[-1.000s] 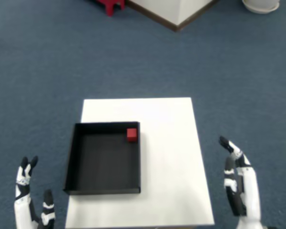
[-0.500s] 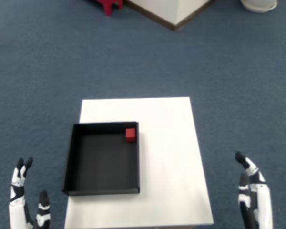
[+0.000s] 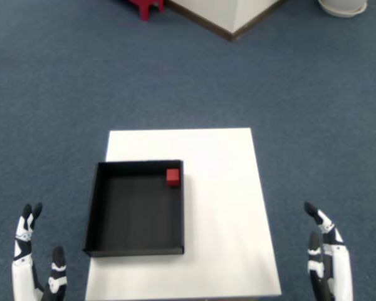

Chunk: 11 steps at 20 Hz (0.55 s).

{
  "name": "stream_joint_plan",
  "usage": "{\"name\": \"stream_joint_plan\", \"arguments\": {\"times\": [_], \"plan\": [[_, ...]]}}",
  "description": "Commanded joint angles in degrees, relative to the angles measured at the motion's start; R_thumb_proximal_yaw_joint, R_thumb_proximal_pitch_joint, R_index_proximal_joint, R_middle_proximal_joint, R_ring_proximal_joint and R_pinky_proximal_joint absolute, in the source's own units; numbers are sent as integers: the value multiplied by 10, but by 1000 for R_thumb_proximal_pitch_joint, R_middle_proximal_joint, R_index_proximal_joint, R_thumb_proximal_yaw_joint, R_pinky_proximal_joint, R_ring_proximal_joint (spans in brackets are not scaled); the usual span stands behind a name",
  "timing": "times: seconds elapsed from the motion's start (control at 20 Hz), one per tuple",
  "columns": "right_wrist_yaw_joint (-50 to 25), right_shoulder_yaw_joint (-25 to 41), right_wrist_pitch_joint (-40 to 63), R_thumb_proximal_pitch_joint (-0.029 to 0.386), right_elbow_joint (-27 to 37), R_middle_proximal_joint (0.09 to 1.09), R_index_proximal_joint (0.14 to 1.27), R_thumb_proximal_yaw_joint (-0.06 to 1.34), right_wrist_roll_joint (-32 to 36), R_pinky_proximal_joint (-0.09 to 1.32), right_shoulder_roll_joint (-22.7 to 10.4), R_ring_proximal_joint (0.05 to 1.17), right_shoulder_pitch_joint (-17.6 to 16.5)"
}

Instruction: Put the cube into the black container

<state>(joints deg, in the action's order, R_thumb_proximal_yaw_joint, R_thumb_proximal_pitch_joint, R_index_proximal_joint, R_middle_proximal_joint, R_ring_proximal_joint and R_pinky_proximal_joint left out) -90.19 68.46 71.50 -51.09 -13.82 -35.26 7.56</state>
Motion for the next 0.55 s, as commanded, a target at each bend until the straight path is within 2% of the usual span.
{"name": "stream_joint_plan", "arguments": {"times": [0.05,0.2,0.35,0.55], "plan": [[-14,-22,23,268,-19,248,282,-16,1,77,-4,269,9],[-11,-26,29,265,-59,245,276,-16,5,65,14,266,18],[2,-26,35,271,-139,248,275,-16,26,54,42,264,34],[6,-25,64,272,-179,247,275,-16,29,48,60,263,42]]}}
